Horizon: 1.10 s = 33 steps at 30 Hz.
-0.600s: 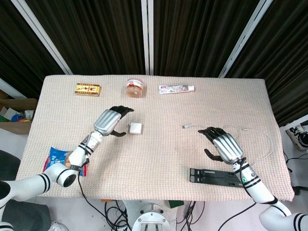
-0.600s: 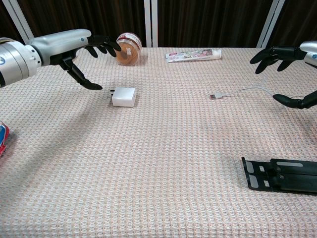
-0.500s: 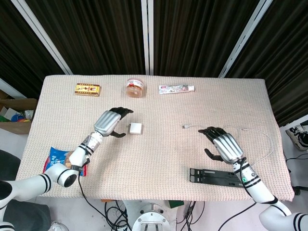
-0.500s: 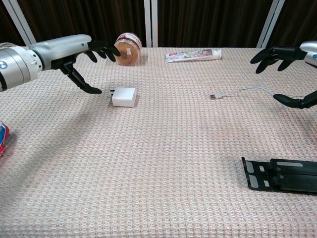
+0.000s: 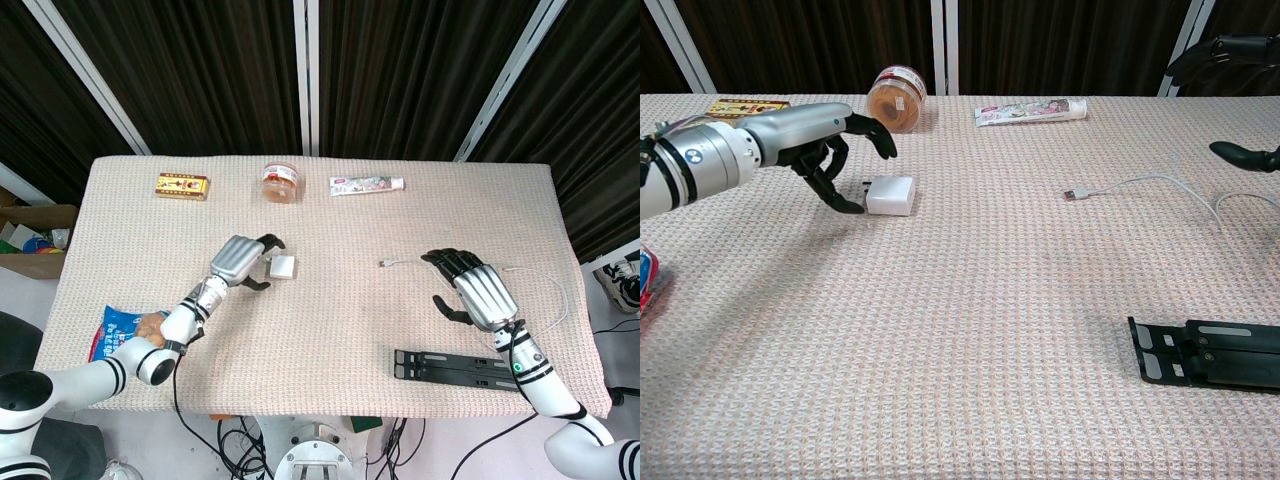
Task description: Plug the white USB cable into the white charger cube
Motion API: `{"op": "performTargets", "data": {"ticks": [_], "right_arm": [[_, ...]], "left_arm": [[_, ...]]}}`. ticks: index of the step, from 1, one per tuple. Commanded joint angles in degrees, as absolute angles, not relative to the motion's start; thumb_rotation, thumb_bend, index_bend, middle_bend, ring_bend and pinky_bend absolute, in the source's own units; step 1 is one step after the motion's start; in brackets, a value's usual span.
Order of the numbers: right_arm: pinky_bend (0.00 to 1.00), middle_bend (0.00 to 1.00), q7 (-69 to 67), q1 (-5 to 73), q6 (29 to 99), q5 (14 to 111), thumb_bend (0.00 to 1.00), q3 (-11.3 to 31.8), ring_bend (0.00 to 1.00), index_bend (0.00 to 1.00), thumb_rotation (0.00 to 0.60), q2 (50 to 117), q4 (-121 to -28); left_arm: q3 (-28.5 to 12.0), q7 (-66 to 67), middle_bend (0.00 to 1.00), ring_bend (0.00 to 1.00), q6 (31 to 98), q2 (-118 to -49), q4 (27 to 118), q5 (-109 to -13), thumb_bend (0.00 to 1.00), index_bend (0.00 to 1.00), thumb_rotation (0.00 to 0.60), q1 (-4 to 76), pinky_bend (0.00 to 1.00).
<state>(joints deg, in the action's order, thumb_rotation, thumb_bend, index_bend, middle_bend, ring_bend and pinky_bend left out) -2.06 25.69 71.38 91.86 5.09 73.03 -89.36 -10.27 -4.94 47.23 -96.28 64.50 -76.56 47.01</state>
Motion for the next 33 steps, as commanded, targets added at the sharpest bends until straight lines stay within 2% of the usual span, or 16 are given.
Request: {"op": "performTargets", "data": {"ticks": [1, 8, 20, 33], "right_arm": [[0.28, 0.21, -2.13, 25.62, 71.30, 91.72, 0.40, 4.86, 0.17, 0.23, 0.600, 73.14, -89.27], [0.28, 0.20, -2.49, 25.53, 70.88, 91.13, 0.40, 4.29, 0.17, 0.23, 0.600, 73.87, -88.54], [0.28, 0.20, -2.34, 25.16, 71.29, 90.76, 0.40, 3.89, 0.17, 0.23, 0.600, 73.72, -88.95], [0.28, 0.20, -1.72, 24.68, 71.93, 90.87, 0.40, 3.45, 0.17, 0.23, 0.600, 73.69, -89.40]], "left_arm": [[-10.37, -3.47, 0.24, 0.70, 46.13, -97.73, 62.84, -75.31, 0.13, 0.26, 0.600, 47.80, 0.91], [-11.27, -4.24, 0.24, 0.70, 42.28, -98.87, 62.20, -71.71, 0.17, 0.30, 0.600, 48.79, 0.92], [-11.72, -9.06, 0.25, 0.70, 42.21, -100.52, 58.70, -71.76, 0.20, 0.32, 0.600, 48.91, 0.91], [-11.62, -12.43, 0.30, 0.70, 41.24, -100.26, 59.58, -72.13, 0.24, 0.35, 0.600, 49.13, 0.91]]}}
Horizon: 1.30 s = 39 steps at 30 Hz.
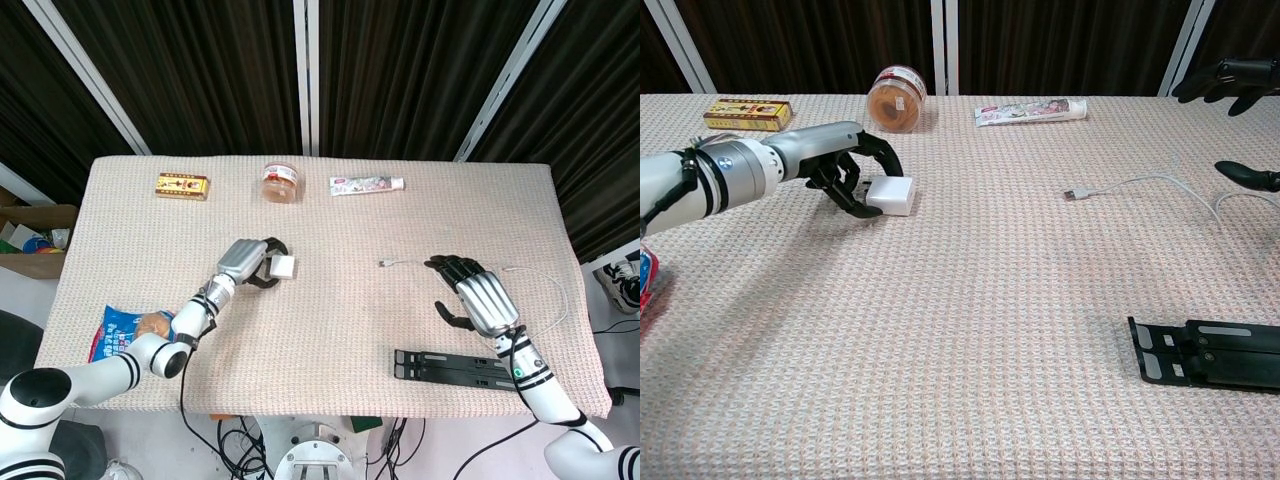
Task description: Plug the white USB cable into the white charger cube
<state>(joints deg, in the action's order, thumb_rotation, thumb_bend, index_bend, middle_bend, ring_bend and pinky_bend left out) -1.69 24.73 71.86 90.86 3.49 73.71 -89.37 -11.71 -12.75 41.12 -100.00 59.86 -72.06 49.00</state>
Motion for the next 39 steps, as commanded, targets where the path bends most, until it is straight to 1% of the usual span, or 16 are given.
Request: {"op": "performTargets", "data": {"ticks": [1, 7, 12, 17, 20, 24, 26, 30, 33, 36, 38, 39], "right_arm": [[0.28, 0.20, -1.75, 24.60, 72.06, 90.91, 0.40, 3.41, 0.17, 0.23, 0.600, 73.66, -89.44], [0.29, 0.20, -1.95, 24.17, 72.72, 90.99, 0.40, 3.26, 0.17, 0.23, 0.600, 73.89, -89.11], [0.29, 0.20, -1.90, 24.19, 72.72, 90.98, 0.40, 3.30, 0.17, 0.23, 0.600, 74.10, -88.70], [0.31, 0.22, -2.17, 26.02, 70.72, 90.10, 0.40, 4.76, 0.17, 0.24, 0.600, 74.45, -88.10], [0.32, 0.24, -2.01, 28.84, 66.69, 88.64, 0.40, 6.31, 0.18, 0.25, 0.600, 74.46, -87.94], [0.33, 0.25, 0.06, 35.23, 57.15, 84.37, 0.40, 9.46, 0.18, 0.26, 0.600, 75.69, -85.78], [0.34, 0.26, 1.23, 38.42, 53.08, 82.74, 0.40, 10.56, 0.19, 0.28, 0.600, 77.88, -82.70], [0.35, 0.28, 2.88, 43.48, 46.71, 81.21, 0.42, 10.90, 0.19, 0.37, 0.600, 83.00, -74.90], [0.35, 0.28, 2.37, 46.18, 43.74, 81.15, 0.43, 10.53, 0.19, 0.41, 0.600, 86.59, -69.47], [0.34, 0.28, 0.68, 47.62, 42.37, 81.93, 0.43, 9.58, 0.19, 0.45, 0.600, 89.10, -65.40], [0.31, 0.28, -1.54, 47.86, 42.31, 82.11, 0.43, 9.28, 0.19, 0.47, 0.600, 90.32, -63.52], [0.28, 0.28, -3.38, 47.90, 42.38, 82.20, 0.43, 9.10, 0.17, 0.48, 0.600, 91.08, -62.28]], "left_arm": [[-11.60, -12.14, 0.31, 0.70, 41.41, -100.49, 59.30, -72.12, 0.24, 0.36, 0.600, 49.16, 0.91], [-11.45, -10.82, 0.37, 0.72, 41.36, -101.38, 57.93, -71.51, 0.25, 0.43, 0.600, 49.30, 0.92], [-12.16, -11.43, 0.48, 0.74, 44.28, -102.76, 56.89, -71.68, 0.26, 0.55, 0.600, 48.62, 0.94], [-12.03, -11.10, 0.52, 0.75, 45.58, -101.29, 59.31, -72.29, 0.25, 0.56, 0.600, 48.01, 0.94], [-12.03, -10.17, 0.53, 0.75, 46.46, -99.90, 62.03, -72.39, 0.25, 0.56, 0.600, 47.56, 0.94], [-12.09, -7.71, 0.53, 0.75, 47.81, -97.95, 66.69, -71.96, 0.25, 0.56, 0.600, 46.86, 0.94], [-11.97, -6.53, 0.53, 0.75, 47.72, -96.87, 69.13, -71.47, 0.24, 0.56, 0.600, 46.64, 0.94], [-11.63, -4.70, 0.52, 0.75, 47.38, -95.16, 72.66, -70.32, 0.24, 0.56, 0.600, 46.19, 0.94], [-11.18, -3.51, 0.51, 0.75, 46.88, -93.95, 74.52, -69.56, 0.24, 0.56, 0.600, 45.93, 0.94], [-10.86, -2.80, 0.51, 0.75, 47.00, -93.25, 75.73, -68.93, 0.24, 0.56, 0.600, 45.49, 0.94], [-10.74, -2.71, 0.50, 0.75, 46.95, -93.01, 76.11, -68.51, 0.24, 0.56, 0.600, 45.26, 0.94], [-10.68, -2.65, 0.50, 0.75, 46.86, -92.92, 76.17, -68.23, 0.24, 0.56, 0.600, 45.17, 0.94]]}}
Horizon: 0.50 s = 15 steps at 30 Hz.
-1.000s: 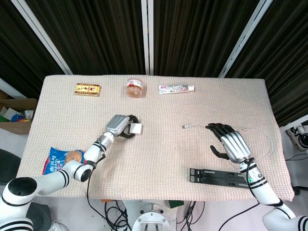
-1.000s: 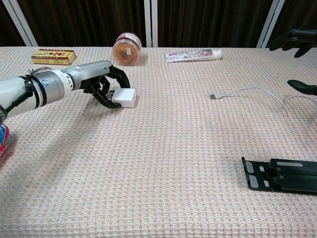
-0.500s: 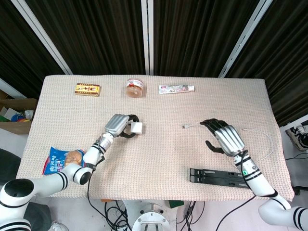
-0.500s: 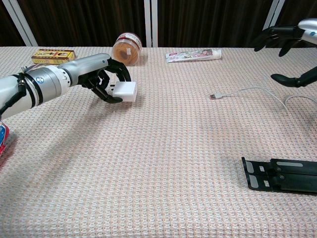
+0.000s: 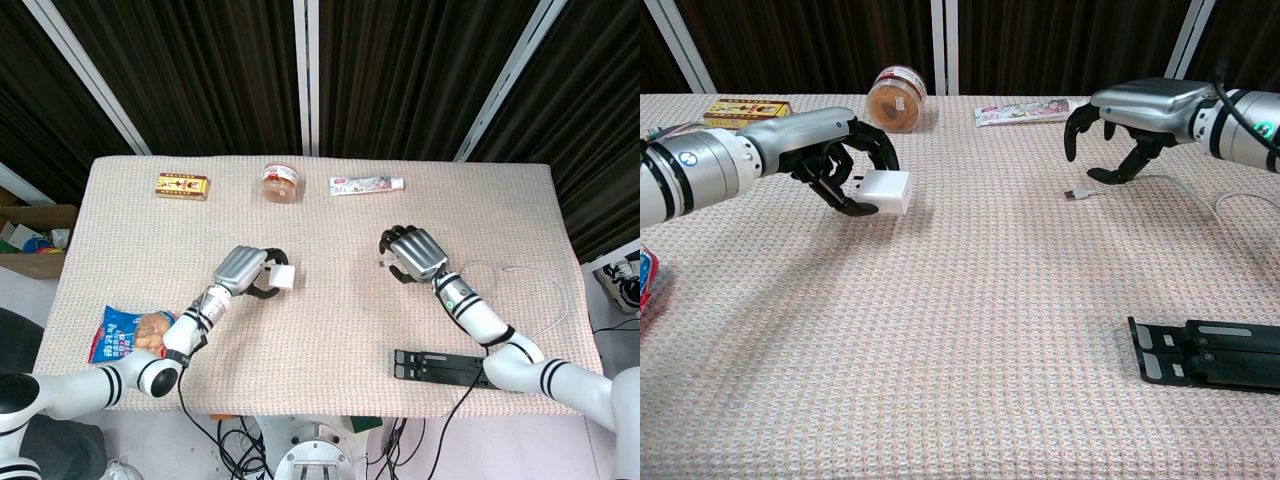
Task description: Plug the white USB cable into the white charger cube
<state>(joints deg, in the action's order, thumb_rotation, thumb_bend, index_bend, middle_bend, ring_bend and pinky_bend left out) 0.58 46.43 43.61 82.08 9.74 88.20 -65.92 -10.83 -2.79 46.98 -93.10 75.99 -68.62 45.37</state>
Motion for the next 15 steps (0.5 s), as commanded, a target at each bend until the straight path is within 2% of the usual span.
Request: {"op": "performTargets", "data": {"ticks": [1, 5, 15], "right_arm": [[0.25, 0.28, -4.19, 48.03, 42.39, 82.55, 0.43, 8.77, 0.16, 0.48, 0.600, 91.55, -61.11], [0.20, 0.27, -5.05, 48.31, 44.33, 85.24, 0.38, 6.86, 0.13, 0.48, 0.600, 93.51, -56.38], [0.20, 0.30, -5.84, 47.94, 47.30, 86.95, 0.33, 4.68, 0.13, 0.48, 0.600, 97.54, -49.11]], "left_arm": [[-10.65, -2.61, 0.50, 0.74, 46.82, -92.92, 76.14, -68.06, 0.24, 0.56, 0.600, 45.11, 0.94], [-10.52, -2.65, 0.49, 0.74, 46.75, -93.23, 75.85, -67.62, 0.24, 0.56, 0.600, 44.94, 0.93], [-10.51, -2.90, 0.48, 0.74, 46.40, -93.93, 75.09, -67.62, 0.24, 0.56, 0.600, 45.15, 0.93]]}}
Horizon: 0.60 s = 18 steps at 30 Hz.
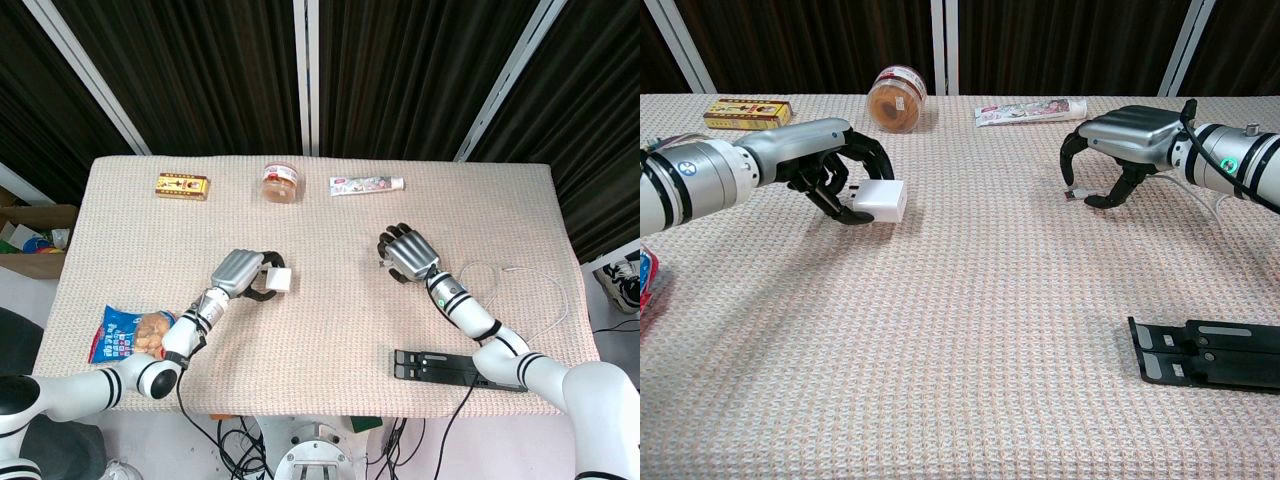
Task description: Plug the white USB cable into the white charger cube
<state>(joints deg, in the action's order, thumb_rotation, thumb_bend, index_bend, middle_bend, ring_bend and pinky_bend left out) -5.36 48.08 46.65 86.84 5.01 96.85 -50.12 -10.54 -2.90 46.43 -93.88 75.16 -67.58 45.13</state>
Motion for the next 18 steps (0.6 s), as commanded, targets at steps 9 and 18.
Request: {"op": "performTargets", "data": {"ticks": [9, 18], "right_arm": [[0.20, 0.32, -5.93, 47.40, 47.96, 85.81, 0.33, 4.70, 0.13, 0.51, 0.600, 99.04, -46.32], [0.20, 0.34, -3.94, 47.03, 47.74, 82.84, 0.33, 6.37, 0.14, 0.54, 0.600, 100.45, -46.38]], "left_arm": [[-10.37, -3.25, 0.47, 0.74, 45.84, -94.49, 74.31, -67.56, 0.24, 0.56, 0.600, 45.28, 0.93], [-10.26, -3.43, 0.46, 0.74, 45.75, -94.45, 74.21, -67.71, 0.24, 0.56, 0.600, 45.20, 0.93]]}}
